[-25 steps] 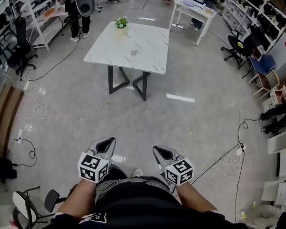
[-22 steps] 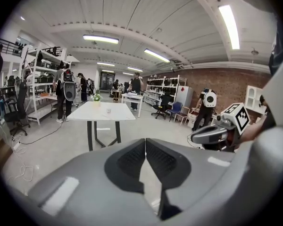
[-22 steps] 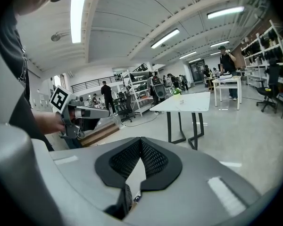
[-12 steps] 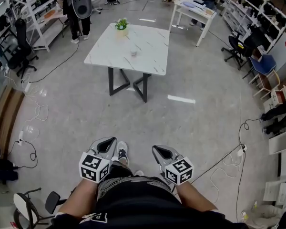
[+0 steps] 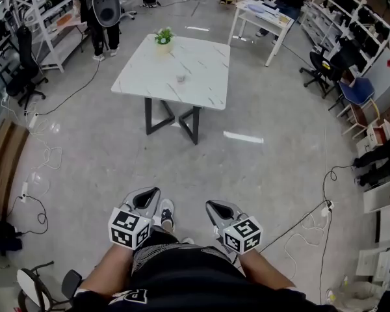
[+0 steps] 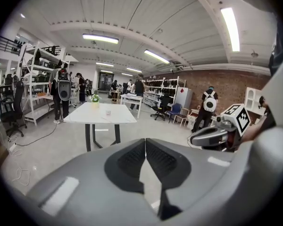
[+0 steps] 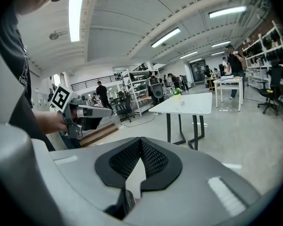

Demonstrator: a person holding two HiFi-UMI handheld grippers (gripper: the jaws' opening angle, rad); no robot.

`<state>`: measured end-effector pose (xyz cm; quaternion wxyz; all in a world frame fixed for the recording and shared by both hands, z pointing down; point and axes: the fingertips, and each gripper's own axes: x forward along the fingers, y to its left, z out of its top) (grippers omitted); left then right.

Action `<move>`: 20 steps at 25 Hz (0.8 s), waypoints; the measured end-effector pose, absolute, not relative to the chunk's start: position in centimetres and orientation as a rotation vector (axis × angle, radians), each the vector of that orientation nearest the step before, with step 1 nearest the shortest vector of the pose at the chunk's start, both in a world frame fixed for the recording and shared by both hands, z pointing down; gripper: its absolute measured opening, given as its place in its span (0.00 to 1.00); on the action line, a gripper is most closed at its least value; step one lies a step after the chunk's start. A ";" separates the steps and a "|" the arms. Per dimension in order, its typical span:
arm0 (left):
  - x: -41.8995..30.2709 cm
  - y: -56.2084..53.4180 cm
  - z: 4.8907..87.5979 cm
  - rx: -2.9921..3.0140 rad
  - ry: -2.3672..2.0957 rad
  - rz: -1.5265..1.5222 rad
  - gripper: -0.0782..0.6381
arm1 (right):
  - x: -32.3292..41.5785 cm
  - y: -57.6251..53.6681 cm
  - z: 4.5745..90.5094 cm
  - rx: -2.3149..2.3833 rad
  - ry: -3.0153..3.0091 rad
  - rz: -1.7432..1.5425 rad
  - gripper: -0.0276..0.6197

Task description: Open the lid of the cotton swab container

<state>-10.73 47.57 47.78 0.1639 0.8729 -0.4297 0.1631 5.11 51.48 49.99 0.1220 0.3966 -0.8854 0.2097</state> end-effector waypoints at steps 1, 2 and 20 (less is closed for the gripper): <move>-10.9 47.0 47.9 2.487 -1.223 0.468 0.19 | 5.0 50.9 49.9 1.156 -2.584 0.612 0.04; -10.9 46.3 48.0 2.487 -1.221 0.469 0.19 | 4.9 50.2 49.9 1.156 -2.583 0.611 0.04; -12.2 28.4 46.3 2.555 -1.145 0.443 0.19 | 2.4 33.2 47.9 1.204 -2.536 0.579 0.04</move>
